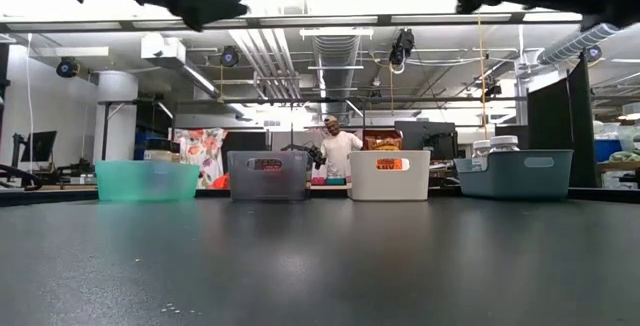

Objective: Sort spices by type
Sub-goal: Return to Home position

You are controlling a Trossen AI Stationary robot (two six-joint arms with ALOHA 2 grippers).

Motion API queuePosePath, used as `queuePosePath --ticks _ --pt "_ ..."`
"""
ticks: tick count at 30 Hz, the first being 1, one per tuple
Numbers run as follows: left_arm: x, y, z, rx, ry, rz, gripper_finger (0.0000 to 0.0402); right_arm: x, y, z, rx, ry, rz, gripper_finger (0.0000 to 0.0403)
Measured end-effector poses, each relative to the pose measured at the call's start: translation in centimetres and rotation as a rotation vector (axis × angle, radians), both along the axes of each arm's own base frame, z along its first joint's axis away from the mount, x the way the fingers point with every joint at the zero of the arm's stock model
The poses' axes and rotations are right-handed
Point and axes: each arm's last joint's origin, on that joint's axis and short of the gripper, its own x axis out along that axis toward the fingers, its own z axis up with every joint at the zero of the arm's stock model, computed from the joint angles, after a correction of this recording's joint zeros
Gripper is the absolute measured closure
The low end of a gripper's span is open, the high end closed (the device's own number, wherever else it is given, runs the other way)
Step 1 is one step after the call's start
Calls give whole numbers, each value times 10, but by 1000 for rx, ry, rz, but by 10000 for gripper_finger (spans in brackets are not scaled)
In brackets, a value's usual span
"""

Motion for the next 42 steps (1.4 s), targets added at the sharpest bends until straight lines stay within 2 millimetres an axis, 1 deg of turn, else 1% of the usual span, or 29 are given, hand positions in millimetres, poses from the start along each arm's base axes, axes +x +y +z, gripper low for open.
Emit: queuePosePath --ticks 2,4,5,9,13,16,19,22,27,30,31,32,35,38,42 --pt "-16 -2 2 -14 6 3 201 -13 -1 -2 -1 -29 -8 221" --pt "-31 -4 6 -27 -27 29 202 -27 -2 -6 -3 -48 -20 227" --pt "-38 -5 4 -32 -36 49 202 -34 -2 -7 -4 -60 -24 231" --pt "-63 -7 -6 -39 -92 75 202 -58 -4 -11 -4 -92 -41 246" --pt "-84 -9 -16 -60 -157 74 202 -90 -2 -9 10 -172 -46 262" --pt "-96 -11 -27 -69 -186 73 202 -102 -1 -12 20 -170 -43 273" --pt "-102 -12 -44 -78 -214 71 202 -111 -1 -16 32 -168 -40 283" --pt "-103 -12 -63 -79 -220 56 202 -115 0 -27 33 -184 -40 292" --pt "-106 -15 -85 -104 -233 -18 204 -113 0 -45 52 -171 -35 307" --pt "-106 -16 -101 -104 -234 -49 215 -109 -1 -55 51 -144 -31 318" --pt "-106 -17 -109 -101 -230 -62 222 -108 -1 -58 50 -131 -30 322" --pt "-106 -17 -113 -97 -196 -71 230 -108 -1 -59 46 -120 -30 326" --pt "-107 -18 -115 -88 -181 -65 255 -107 -1 -61 21 -96 -36 338" --pt "-107 -16 -114 -69 -172 5 279 -107 -1 -62 -4 -94 -47 349" --pt "-106 -15 -115 -163 -174 50 296 -105 -2 -68 38 -27 -92 355"
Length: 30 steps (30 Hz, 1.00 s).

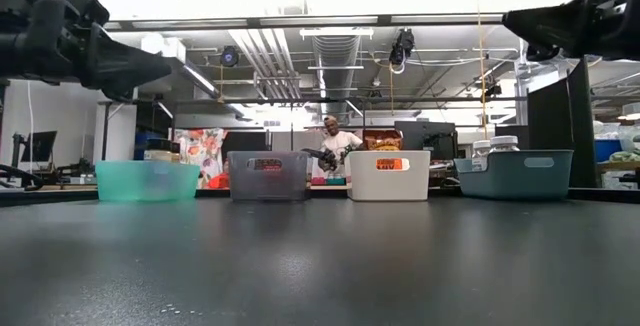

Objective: Sort spices by type
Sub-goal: Return to Home position

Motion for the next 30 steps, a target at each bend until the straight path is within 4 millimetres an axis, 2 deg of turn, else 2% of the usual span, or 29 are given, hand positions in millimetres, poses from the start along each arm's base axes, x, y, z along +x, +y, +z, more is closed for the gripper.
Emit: queuePosePath --ticks 3,7,14,30 --pt "1 0 -1 -2 11 2 300 0 0 -1 50 8 12 353" --pt "2 0 -2 87 40 3 301 0 0 -1 128 4 28 345" --pt "3 0 -3 92 61 2 301 1 0 -1 240 6 50 332" --pt "5 1 -7 90 99 2 301 1 0 -1 263 6 55 316"
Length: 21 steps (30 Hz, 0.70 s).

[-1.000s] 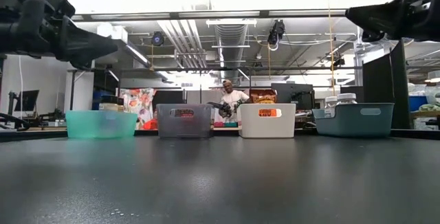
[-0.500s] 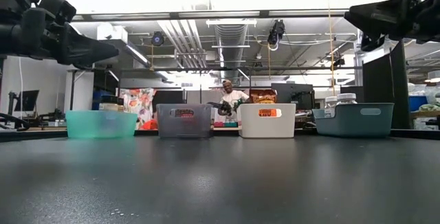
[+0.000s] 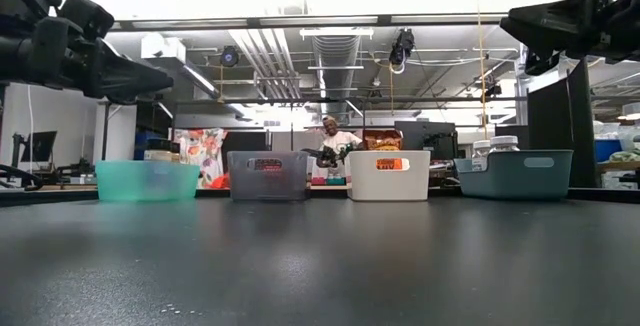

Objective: Sort spices by type
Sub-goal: Return to Home position

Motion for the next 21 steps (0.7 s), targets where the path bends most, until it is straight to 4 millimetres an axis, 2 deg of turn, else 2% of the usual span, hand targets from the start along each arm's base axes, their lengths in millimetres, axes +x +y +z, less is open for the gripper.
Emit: queuePosePath --ticks 13,21 --pt "1 0 -1 -2 17 0 301 0 0 0 0 0 0 343" --pt "1 0 -2 -2 20 0 301 0 0 0 -1 0 0 338"
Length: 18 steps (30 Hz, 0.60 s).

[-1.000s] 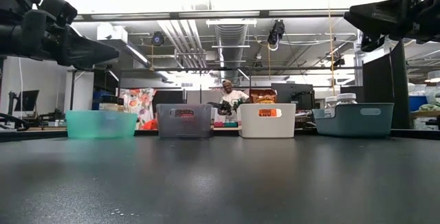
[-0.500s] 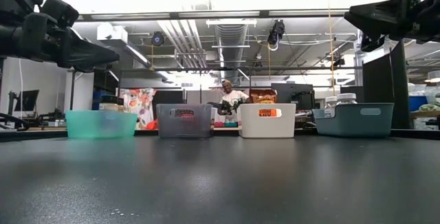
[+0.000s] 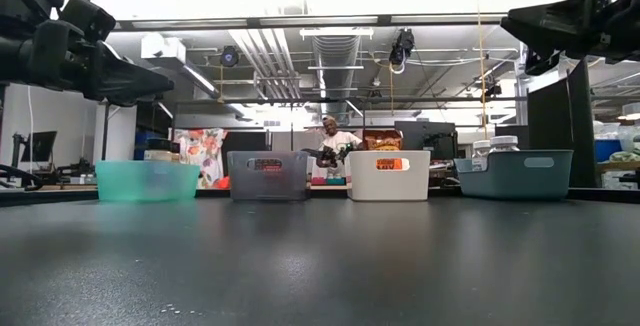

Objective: Sort spices by type
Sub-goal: Return to Home position

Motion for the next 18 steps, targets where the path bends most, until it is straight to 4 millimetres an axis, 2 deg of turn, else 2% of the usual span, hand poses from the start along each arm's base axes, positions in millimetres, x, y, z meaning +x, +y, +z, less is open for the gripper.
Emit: queuePosePath --ticks 18 --pt "0 0 0 0 0 0 301 0 0 0 0 0 0 307"
